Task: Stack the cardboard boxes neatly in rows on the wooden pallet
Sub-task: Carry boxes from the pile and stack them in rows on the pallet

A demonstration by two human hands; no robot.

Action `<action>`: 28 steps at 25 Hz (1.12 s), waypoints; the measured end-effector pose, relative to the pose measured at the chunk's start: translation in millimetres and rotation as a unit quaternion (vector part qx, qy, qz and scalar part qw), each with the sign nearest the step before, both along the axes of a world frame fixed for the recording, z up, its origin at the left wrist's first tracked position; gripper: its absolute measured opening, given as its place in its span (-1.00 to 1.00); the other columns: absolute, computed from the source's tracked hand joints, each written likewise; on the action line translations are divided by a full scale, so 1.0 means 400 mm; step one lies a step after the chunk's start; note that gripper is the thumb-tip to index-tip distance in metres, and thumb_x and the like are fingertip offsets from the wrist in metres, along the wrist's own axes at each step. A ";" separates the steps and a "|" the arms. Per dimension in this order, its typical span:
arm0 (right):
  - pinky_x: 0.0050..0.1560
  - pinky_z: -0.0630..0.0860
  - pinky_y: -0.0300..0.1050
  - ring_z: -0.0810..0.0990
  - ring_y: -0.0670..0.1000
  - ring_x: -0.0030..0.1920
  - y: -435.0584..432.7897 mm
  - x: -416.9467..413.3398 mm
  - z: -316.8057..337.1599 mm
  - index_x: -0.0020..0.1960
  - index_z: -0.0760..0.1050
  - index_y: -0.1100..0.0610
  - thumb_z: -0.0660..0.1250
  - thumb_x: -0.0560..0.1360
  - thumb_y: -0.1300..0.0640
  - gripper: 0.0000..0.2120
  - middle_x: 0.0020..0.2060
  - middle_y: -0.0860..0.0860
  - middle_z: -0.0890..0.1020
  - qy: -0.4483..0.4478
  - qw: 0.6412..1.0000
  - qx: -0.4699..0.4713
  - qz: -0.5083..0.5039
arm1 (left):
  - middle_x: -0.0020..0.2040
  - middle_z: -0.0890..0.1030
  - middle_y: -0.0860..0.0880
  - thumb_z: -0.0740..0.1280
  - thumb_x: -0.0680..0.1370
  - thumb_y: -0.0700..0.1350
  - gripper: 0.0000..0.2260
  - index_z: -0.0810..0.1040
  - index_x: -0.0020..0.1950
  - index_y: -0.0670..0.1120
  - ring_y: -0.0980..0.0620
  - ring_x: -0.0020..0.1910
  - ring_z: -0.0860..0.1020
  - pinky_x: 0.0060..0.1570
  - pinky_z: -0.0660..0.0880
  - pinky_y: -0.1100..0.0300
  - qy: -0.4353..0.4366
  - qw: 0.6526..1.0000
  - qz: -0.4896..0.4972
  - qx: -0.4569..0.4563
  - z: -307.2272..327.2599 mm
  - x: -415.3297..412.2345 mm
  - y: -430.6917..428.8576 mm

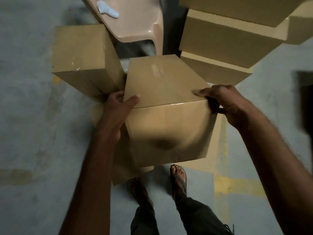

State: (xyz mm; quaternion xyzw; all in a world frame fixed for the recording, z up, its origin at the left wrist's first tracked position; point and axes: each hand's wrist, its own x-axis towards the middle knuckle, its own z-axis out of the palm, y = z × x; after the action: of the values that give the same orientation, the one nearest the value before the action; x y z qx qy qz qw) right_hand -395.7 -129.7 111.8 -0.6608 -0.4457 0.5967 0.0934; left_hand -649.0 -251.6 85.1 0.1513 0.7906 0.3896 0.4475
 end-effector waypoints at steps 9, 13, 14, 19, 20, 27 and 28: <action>0.03 0.53 -0.16 0.65 0.03 0.14 -0.214 0.354 0.298 0.35 0.49 0.06 0.53 0.35 0.36 -0.38 0.12 0.01 0.68 0.139 0.990 0.026 -0.027 | 0.15 0.66 -0.07 0.49 0.54 -0.17 -0.74 0.51 0.15 -0.02 0.04 0.06 0.65 0.07 0.60 0.14 -0.045 0.994 -0.035 0.093 0.340 0.309 -0.213; 0.04 0.55 -0.20 0.64 -0.01 0.14 -0.409 0.533 0.427 0.40 0.39 0.04 0.48 0.39 0.45 -0.32 0.20 0.02 0.65 0.189 0.976 0.079 -0.074 | 0.16 0.63 -0.03 0.48 0.56 -0.14 -0.62 0.36 0.26 -0.08 0.13 -0.02 0.66 -0.06 0.62 0.20 -0.019 0.984 -0.070 0.161 0.476 0.469 -0.293; 0.06 0.56 -0.21 0.63 -0.04 0.16 -0.462 0.588 0.450 0.42 0.39 0.02 0.48 0.39 0.46 -0.29 0.20 -0.01 0.64 0.197 0.972 0.097 -0.082 | 0.21 0.64 -0.02 0.49 0.55 -0.14 -0.56 0.34 0.31 -0.06 0.15 0.00 0.67 -0.07 0.61 0.23 -0.022 0.979 -0.099 0.175 0.498 0.504 -0.321; 0.26 0.54 -0.06 0.55 -0.05 0.32 -0.724 0.855 0.567 0.43 0.47 -0.07 0.58 0.20 0.40 -0.13 0.29 -0.12 0.62 0.174 0.966 0.176 -0.077 | 0.45 0.50 0.08 0.58 0.45 -0.20 -0.17 0.21 0.62 0.00 0.15 0.35 0.51 0.28 0.52 0.18 -0.023 0.951 -0.246 0.187 0.624 0.714 -0.495; 0.25 0.55 -0.04 0.54 -0.06 0.31 -0.780 0.914 0.586 0.42 0.47 -0.09 0.58 0.19 0.39 -0.12 0.29 -0.12 0.61 0.167 0.964 0.184 -0.095 | 0.41 0.51 0.12 0.59 0.44 -0.21 -0.18 0.26 0.60 -0.02 0.20 0.31 0.52 0.21 0.53 0.27 -0.027 0.945 -0.263 0.191 0.652 0.771 -0.524; 0.19 0.51 -0.11 0.54 -0.02 0.23 -1.145 1.352 0.596 0.42 0.35 0.00 0.67 0.26 0.24 -0.17 0.24 -0.03 0.56 0.115 0.955 0.141 -0.236 | 0.29 0.59 0.01 0.51 0.47 -0.34 -0.35 0.27 0.43 -0.07 0.22 0.17 0.62 0.03 0.58 0.32 -0.083 0.892 -0.405 0.181 0.665 1.221 -0.718; 0.15 0.48 -0.13 0.53 -0.06 0.17 -1.188 1.413 0.586 0.41 0.34 0.00 0.67 0.29 0.16 -0.20 0.21 -0.05 0.55 0.096 0.950 0.135 -0.265 | 0.30 0.59 -0.01 0.51 0.47 -0.34 -0.35 0.26 0.43 -0.08 0.25 0.13 0.63 0.02 0.58 0.32 -0.088 0.883 -0.427 0.172 0.654 1.294 -0.740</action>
State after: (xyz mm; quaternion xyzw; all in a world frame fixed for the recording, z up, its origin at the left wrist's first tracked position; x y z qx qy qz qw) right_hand 169.6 -605.0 346.2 -0.6759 -0.3201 0.5451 0.3789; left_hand -131.6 -547.5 346.7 0.5145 0.5274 0.3021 0.6049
